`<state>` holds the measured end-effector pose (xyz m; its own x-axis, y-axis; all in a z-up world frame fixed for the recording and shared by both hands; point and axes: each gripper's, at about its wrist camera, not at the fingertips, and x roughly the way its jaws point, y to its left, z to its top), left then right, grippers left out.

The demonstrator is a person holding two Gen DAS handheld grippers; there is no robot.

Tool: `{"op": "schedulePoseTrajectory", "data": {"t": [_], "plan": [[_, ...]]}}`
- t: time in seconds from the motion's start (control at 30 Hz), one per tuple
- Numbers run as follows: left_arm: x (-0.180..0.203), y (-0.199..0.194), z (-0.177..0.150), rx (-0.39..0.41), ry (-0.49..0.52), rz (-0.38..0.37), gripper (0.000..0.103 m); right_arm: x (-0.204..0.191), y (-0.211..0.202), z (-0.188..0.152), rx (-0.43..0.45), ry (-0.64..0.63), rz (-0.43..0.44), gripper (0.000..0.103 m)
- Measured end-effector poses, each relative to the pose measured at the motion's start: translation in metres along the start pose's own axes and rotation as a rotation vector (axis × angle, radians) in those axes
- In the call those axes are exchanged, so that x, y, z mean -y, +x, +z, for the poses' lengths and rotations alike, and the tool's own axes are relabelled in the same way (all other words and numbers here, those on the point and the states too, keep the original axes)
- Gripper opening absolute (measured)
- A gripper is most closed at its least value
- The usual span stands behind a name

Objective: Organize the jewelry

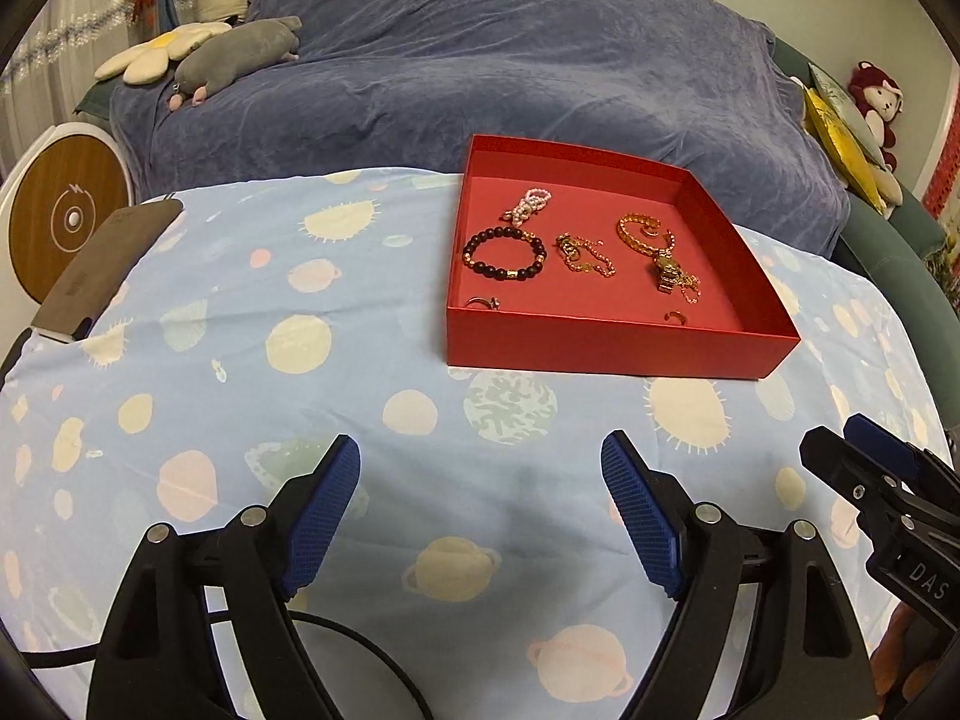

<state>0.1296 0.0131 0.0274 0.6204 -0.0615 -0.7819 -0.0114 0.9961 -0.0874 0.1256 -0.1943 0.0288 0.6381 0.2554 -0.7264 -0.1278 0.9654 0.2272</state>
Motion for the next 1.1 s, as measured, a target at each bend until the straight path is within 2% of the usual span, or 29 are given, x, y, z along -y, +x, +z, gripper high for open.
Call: {"op": "schedulePoseTrajectory", "data": {"t": [0.3,0.5,0.77,0.9,1.1], "plan": [[0.012,-0.002,-0.003,0.023,0.068,0.033,0.085,-0.006,0.004,0.0,0.001,-0.009,-0.003,0.072],[0.007,-0.013,-0.007,0.031,0.061,0.031,0.086,-0.008,-0.004,-0.001,0.024,-0.013,-0.012,0.078],[0.0,-0.026,-0.013,0.039,0.046,0.066,0.086,-0.012,-0.01,-0.005,0.033,-0.024,-0.011,0.08],[0.004,-0.032,-0.013,0.059,0.062,0.094,0.086,-0.014,-0.013,-0.007,0.042,-0.028,-0.014,0.084],[0.019,-0.035,-0.009,0.068,0.075,0.094,0.086,-0.011,-0.016,-0.004,0.058,-0.026,-0.027,0.086]]}}
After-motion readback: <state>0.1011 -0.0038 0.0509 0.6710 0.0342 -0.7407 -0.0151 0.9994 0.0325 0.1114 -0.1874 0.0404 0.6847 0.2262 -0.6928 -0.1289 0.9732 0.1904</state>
